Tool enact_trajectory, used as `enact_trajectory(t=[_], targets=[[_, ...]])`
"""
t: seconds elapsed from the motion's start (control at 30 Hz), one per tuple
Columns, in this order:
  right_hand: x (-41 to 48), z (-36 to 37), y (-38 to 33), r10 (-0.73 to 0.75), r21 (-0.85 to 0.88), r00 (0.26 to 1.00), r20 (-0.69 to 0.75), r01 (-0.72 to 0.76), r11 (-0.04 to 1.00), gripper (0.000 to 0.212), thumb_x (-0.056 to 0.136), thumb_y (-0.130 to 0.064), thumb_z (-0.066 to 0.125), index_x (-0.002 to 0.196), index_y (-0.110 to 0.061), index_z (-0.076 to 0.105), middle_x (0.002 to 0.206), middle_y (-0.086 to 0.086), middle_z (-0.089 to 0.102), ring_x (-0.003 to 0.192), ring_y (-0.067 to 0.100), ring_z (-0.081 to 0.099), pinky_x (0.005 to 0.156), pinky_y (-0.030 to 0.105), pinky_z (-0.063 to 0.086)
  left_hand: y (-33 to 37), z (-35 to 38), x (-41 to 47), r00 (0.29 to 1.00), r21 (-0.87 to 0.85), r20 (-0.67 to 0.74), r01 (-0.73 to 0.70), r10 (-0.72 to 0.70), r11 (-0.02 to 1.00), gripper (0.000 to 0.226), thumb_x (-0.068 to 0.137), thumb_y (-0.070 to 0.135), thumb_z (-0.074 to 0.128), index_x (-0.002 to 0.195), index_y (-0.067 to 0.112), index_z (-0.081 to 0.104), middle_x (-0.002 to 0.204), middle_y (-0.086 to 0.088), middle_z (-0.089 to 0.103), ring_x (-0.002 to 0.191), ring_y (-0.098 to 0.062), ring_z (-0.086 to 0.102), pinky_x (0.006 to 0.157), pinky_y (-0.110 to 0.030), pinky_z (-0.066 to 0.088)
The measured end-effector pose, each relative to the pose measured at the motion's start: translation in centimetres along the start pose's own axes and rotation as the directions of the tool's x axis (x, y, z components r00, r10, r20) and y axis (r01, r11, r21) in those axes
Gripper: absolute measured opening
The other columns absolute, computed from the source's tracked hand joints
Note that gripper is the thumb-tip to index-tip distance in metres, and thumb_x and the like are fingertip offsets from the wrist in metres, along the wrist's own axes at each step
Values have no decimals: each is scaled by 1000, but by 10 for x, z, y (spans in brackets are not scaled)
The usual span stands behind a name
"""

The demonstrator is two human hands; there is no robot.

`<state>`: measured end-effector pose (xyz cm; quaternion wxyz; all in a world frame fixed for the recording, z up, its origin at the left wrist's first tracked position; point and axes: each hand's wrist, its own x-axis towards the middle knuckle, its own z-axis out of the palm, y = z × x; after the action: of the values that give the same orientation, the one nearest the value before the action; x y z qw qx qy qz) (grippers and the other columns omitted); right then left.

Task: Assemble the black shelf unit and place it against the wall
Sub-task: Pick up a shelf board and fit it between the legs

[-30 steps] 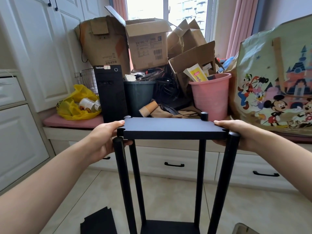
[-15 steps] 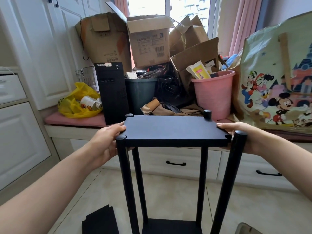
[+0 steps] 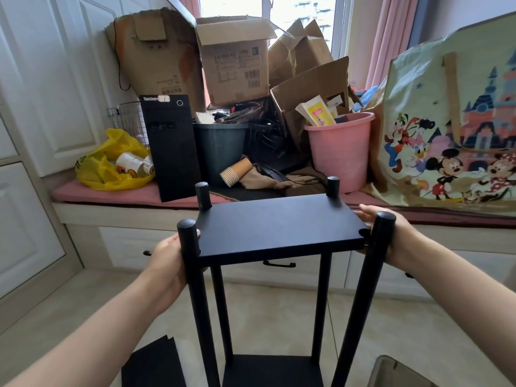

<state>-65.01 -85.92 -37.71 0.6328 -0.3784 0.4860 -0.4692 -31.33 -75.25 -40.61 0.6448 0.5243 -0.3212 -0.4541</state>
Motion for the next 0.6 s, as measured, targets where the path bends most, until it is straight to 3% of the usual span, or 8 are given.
enact_trajectory(t=[0.2,0.33,0.47,0.6], targets=[[-16,3,13,-28,83,999,-22,29,996,41,100,-46,44,98,-12,67,71,8,75,59,21,71,63,35,54,-1,3,-2,999,-8,-41,-9,8,1000,17,100,15,52,88,13,64,63,2,60,56,-16,55,56,-31,46],[-20,5,21,-65,82,996,-68,71,994,37,102,-41,42,99,-12,65,69,7,73,65,23,68,63,35,54,-2,3,-4,1000,2,-22,6,-6,1000,13,100,18,54,93,12,64,68,0,58,56,-16,56,56,-30,48],[-24,9,26,-118,61,987,-108,125,990,34,102,-33,39,91,-12,64,85,11,61,72,24,58,72,38,48,-5,2,-9,999,7,-32,5,-5,1000,11,99,18,55,92,11,60,70,-3,54,59,-18,53,59,-32,44],[-23,9,36,-95,83,983,-155,109,991,27,100,-25,37,95,-9,59,87,12,58,72,26,57,75,41,46,-10,1,-11,1000,38,-27,10,-9,999,13,100,20,54,92,12,59,71,-2,54,61,-17,53,58,-31,44]])
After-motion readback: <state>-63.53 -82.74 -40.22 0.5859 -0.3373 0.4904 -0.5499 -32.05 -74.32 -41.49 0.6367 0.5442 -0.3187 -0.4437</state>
